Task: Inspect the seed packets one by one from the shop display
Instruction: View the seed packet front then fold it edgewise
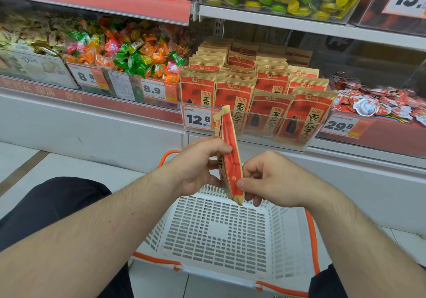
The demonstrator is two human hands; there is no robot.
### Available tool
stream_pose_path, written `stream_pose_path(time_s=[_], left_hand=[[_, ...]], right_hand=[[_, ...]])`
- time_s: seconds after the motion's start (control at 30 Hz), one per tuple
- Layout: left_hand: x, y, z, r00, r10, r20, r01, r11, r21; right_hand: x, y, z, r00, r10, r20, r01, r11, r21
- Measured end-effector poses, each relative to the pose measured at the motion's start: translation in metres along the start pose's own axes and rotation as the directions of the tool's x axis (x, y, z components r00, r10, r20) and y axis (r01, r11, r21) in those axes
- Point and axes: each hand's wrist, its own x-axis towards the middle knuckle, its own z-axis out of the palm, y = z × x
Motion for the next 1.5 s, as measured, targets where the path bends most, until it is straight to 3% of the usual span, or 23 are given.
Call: stream_pose_path(time_s=[0.27,0.5,0.6,0.7,1.0,1.1,1.33,1.43,1.5], left_hand=[[0.000,0.001,-0.002,1.000,-0.006,0.018,0.007,0.999,-0.043],[-0.001,0.001,0.001,0.991,-0.035,0.127,0.060,0.977,-0.202],[-0.001,0.001,0.001,0.991,-0.046,0.129,0.067,0.984,-0.163],[-0.004,0.002,0.003,0.987,-0.034,0.158,0.056,0.990,-0.133],[-0.003,-0.001,0.003,0.993,0.070,0.099,-0.077,0.995,0.070],[-0.001,-0.001,0.004,0.993,0.112,0.047,-0.119,0.973,0.199],[0.007,0.028,0.023,0.982,0.187,0.040,-0.191,0.959,0.211],[0.013,0.040,0.030,0.965,0.259,-0.025,-0.244,0.935,0.257],[0.020,0.051,0.035,0.935,0.322,-0.146,-0.289,0.934,0.212]], right_hand=[[0.003,0.006,0.001,0.998,-0.042,-0.041,0.046,0.995,0.094],[0.014,0.022,0.003,0.971,0.157,-0.180,-0.131,0.980,0.152],[0.018,0.023,0.005,0.952,0.155,-0.264,-0.079,0.957,0.278],[0.019,0.021,0.006,0.953,0.158,-0.259,-0.031,0.900,0.435],[0.018,0.024,0.001,0.928,0.213,-0.307,0.054,0.737,0.674],[0.014,0.024,-0.004,0.925,0.211,-0.315,0.062,0.736,0.674],[0.010,0.016,-0.027,0.893,0.219,-0.393,0.121,0.725,0.678],[0.005,0.009,-0.046,0.849,0.214,-0.483,0.218,0.691,0.689],[0.002,0.003,-0.064,0.783,0.204,-0.587,0.327,0.668,0.669]])
